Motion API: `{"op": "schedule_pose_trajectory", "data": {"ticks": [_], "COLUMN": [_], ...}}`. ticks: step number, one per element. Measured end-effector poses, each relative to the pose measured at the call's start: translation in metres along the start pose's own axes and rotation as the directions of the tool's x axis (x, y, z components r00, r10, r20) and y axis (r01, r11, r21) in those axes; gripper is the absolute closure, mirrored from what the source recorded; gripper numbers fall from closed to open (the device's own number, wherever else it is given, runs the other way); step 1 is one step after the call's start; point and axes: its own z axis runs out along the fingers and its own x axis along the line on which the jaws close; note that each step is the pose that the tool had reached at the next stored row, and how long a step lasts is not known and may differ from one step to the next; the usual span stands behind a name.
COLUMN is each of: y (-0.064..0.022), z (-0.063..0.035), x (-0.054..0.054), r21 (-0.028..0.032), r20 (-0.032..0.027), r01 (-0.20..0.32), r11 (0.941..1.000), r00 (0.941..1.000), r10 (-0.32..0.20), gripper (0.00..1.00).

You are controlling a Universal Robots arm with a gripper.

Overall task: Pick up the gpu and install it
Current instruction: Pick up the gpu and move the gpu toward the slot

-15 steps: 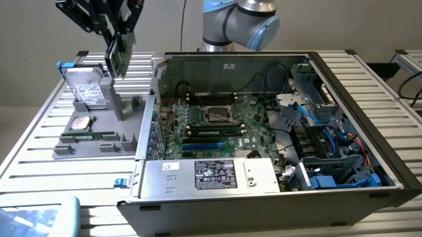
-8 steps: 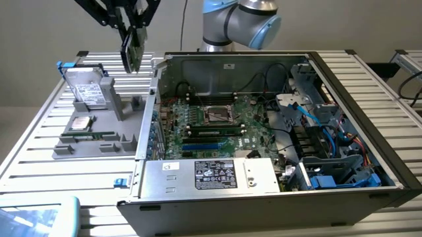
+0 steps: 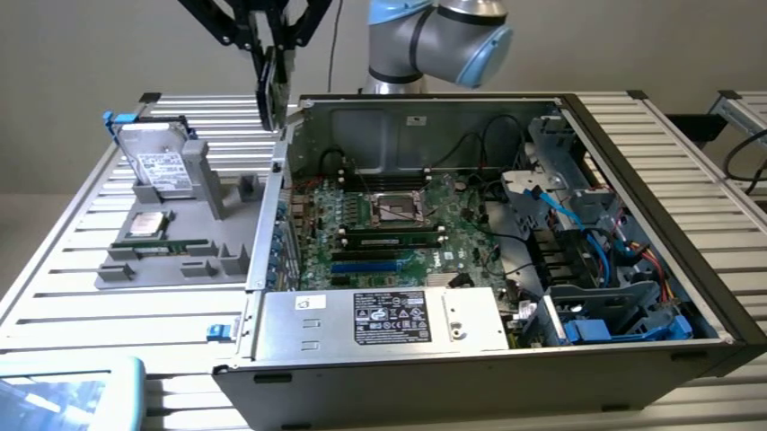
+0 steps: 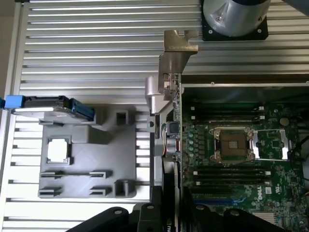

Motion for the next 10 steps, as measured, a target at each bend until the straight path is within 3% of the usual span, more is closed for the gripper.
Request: {"op": "schedule_pose_trajectory", "data": {"ticks": [6,10], "y": [0.0000,-0.0007], "z": [-0.0003,-0.0006], "x": [-0.022,-0.036], "r21": [-0.0023,-0.0026], "r20": [-0.0056,-0.0126], "r01": [-0.001,-0.002], "r11": [1.0000,1.0000], "r00": [1.0000,0.9999], "r10": [0.001,0.002], "gripper": [0.73,0.73]}}
